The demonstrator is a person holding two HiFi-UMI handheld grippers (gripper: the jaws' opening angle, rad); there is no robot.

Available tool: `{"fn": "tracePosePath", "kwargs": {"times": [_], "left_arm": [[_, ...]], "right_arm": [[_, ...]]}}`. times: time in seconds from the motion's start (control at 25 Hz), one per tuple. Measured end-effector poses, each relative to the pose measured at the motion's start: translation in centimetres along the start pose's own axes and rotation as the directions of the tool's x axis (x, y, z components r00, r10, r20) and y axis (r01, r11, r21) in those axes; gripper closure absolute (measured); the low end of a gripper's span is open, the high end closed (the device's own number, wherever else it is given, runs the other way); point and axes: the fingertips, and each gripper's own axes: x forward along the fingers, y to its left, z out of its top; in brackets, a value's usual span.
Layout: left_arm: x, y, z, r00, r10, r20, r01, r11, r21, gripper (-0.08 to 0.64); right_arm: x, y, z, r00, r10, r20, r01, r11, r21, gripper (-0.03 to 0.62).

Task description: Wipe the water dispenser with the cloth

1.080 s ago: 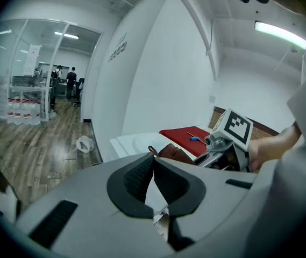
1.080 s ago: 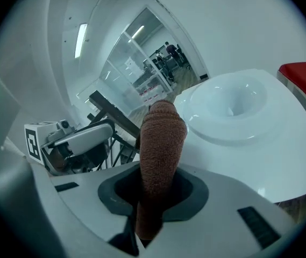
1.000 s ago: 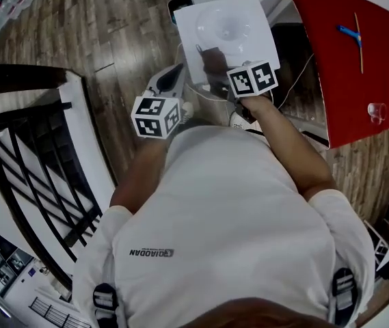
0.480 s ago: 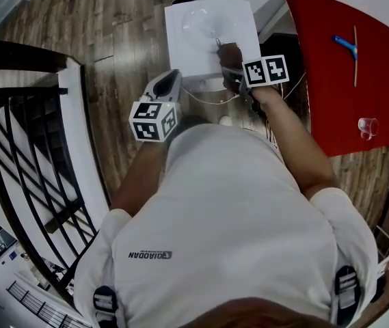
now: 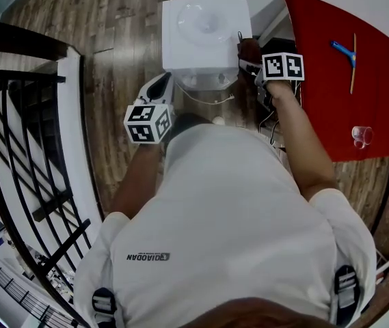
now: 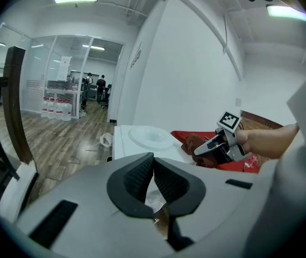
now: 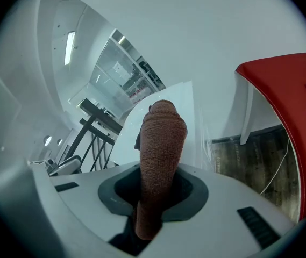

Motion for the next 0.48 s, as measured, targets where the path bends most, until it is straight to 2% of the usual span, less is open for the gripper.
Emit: {"fn": "tracePosePath", "kwargs": {"times": [0.48], "left_arm": [[0.2,-0.7,0.2,1.000,-0.016,-0.002,0.016,1.000,-0.025,0.560]], "right_arm": [[-3.2,-4.9,0.1,0.993,-0.091,0.080,0.086,0.994,0.069,0.522]]}}
